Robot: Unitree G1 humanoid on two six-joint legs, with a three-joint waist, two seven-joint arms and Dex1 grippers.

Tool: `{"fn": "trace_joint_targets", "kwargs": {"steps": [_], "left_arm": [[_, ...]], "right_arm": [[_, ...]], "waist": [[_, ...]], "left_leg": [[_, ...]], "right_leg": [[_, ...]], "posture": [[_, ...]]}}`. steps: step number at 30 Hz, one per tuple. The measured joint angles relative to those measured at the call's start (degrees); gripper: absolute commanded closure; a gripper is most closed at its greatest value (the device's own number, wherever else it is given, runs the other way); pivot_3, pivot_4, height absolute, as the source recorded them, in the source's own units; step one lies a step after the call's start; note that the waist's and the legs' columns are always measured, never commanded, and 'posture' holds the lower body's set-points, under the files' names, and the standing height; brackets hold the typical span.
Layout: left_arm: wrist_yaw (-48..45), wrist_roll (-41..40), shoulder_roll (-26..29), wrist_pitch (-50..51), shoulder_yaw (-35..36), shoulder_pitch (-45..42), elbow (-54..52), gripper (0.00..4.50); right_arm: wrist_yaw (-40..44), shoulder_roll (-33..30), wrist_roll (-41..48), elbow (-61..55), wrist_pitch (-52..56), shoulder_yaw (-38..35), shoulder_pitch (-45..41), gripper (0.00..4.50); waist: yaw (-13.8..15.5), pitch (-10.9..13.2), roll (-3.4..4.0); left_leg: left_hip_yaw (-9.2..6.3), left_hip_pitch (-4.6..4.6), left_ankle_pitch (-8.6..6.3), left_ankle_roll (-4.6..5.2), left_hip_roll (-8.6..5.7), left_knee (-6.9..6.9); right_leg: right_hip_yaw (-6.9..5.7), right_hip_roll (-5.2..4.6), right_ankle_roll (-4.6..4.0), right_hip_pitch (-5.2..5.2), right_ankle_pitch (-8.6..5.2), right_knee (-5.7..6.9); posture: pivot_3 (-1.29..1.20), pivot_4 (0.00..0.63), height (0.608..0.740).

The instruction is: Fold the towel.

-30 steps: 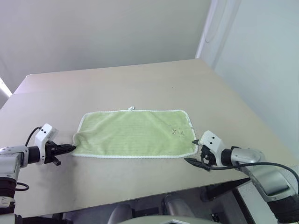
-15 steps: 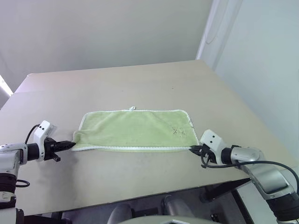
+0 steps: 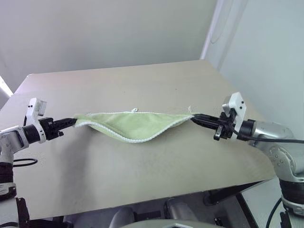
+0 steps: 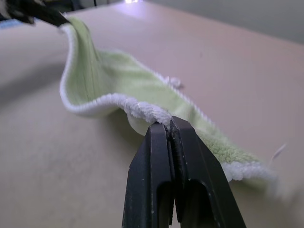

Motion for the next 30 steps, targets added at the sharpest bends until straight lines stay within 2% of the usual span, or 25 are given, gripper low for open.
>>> {"fn": "trace_joint_targets", "kwargs": {"steps": [4,10,14,17,21,27,30], "left_arm": [[4.0,-1.8,-1.5,2.6,2.0,-2.2,0.1,4.50],[9.9,-2.6,-4.6,3.1,2.3,-12.4,5.7,4.50],[12.2,-2.6,-5.9,2.5,2.3,-17.4,11.9,4.50],[13.6,-1.9,-6.7,-0.3,2.0,-23.0,17.9,4.50],[14.1,0.1,-6.6,-5.1,1.7,-29.6,25.2,4.50],[12.1,2.1,-4.6,-7.2,1.1,-30.5,30.3,4.50],[7.4,1.7,-1.4,-4.4,-0.2,-23.7,22.9,4.50]], "right_arm": [[0.1,-0.3,-2.0,3.9,-1.3,1.1,-2.0,4.47],[-1.7,1.5,-10.4,15.2,-7.2,6.6,-10.1,4.47],[-3.5,3.6,-12.8,20.4,-9.7,6.7,-13.1,4.47],[-5.7,5.5,-14.8,24.9,-11.9,6.6,-17.4,4.47],[-7.4,5.9,-16.0,28.7,-14.2,5.2,-22.0,4.47],[-7.6,5.6,-15.8,28.2,-15.0,2.8,-21.0,4.47],[-3.5,2.8,-13.9,20.9,-13.4,2.8,-12.6,4.47]], "waist": [[0.0,0.0,-0.01],[0.0,0.0,0.01],[-0.1,0.0,0.02],[0.0,0.0,0.01],[0.0,0.0,0.02],[-0.1,0.0,0.04],[-0.1,0.0,0.07]], "left_leg": [[0.00,-0.05,0.00,0.00,0.00,-0.02],[0.00,-0.05,0.04,-0.07,-0.04,0.07],[-0.01,-0.31,0.05,-0.08,-0.04,0.07],[-0.02,-0.78,0.31,-0.54,-0.06,0.06],[-0.03,-0.74,0.32,-0.56,-0.06,-0.04],[-0.04,-0.75,0.32,-0.55,-0.05,-0.05],[-0.03,-0.74,0.30,-0.51,-0.04,-0.11]], "right_leg": [[-0.01,0.00,0.00,-0.04,0.01,-0.01],[0.00,0.01,-0.11,-0.02,0.09,0.02],[0.00,0.01,0.03,-0.26,0.24,0.05],[0.00,0.01,-0.30,-0.83,0.53,0.17],[0.00,0.01,-0.31,-0.84,0.54,0.18],[0.00,0.03,-0.31,-0.86,0.53,0.20],[0.01,0.02,-0.28,-0.85,0.48,0.25]], "posture": [[0.00,0.000,0.740],[0.00,0.000,0.740],[0.00,0.000,0.740],[0.00,0.000,0.740],[0.00,0.000,0.740],[0.00,0.000,0.740],[0.00,0.000,0.740]]}}
